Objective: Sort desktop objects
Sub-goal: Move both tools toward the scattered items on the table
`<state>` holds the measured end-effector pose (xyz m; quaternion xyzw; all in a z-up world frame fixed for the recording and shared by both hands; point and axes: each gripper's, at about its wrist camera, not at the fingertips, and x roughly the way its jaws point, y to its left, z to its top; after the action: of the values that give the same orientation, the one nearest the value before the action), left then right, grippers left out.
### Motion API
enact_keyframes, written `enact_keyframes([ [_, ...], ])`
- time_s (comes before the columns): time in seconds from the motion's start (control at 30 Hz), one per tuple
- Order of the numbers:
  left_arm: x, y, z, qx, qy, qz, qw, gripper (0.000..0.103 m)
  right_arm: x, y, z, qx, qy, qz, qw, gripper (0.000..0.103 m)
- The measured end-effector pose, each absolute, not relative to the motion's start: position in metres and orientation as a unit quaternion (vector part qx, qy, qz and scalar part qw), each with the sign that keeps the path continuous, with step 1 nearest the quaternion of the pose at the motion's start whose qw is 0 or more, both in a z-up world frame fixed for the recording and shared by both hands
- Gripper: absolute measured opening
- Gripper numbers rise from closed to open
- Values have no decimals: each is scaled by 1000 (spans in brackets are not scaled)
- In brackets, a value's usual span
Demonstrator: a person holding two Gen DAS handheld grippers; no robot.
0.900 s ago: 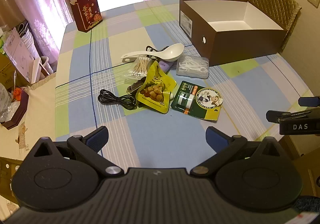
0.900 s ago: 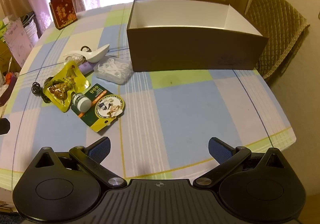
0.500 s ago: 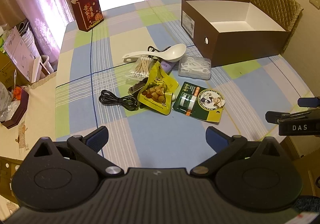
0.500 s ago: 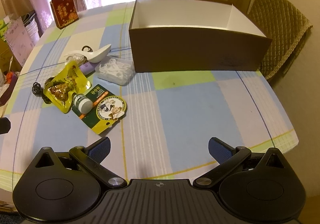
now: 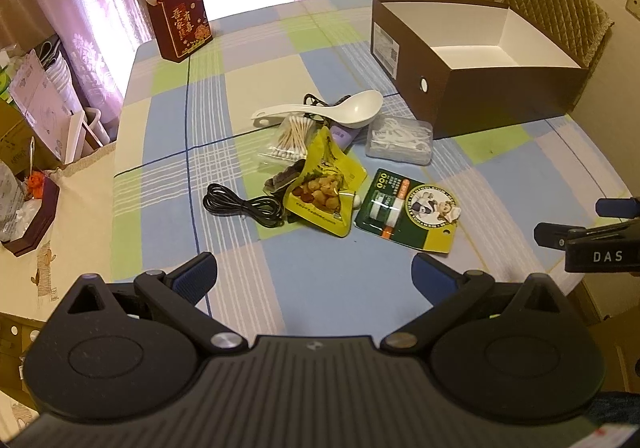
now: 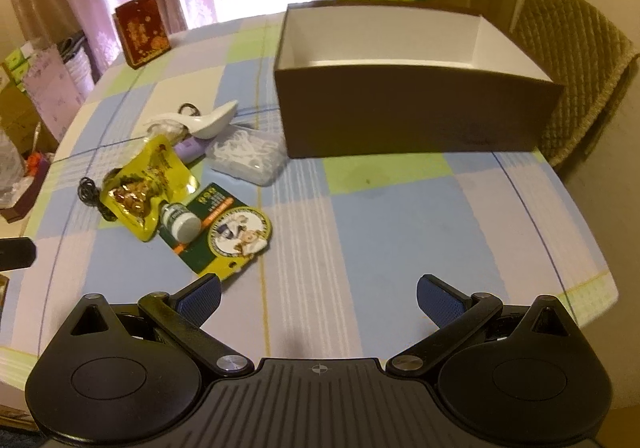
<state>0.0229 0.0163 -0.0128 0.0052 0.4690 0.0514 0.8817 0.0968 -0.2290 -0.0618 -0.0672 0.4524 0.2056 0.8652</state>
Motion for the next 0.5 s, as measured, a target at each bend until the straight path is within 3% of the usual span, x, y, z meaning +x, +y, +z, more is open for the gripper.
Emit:
enact_keyframes([
  [0.5, 42, 52, -33, -34, 477, 27, 878, 102, 120, -213, -79, -66, 459, 240, 853, 101],
])
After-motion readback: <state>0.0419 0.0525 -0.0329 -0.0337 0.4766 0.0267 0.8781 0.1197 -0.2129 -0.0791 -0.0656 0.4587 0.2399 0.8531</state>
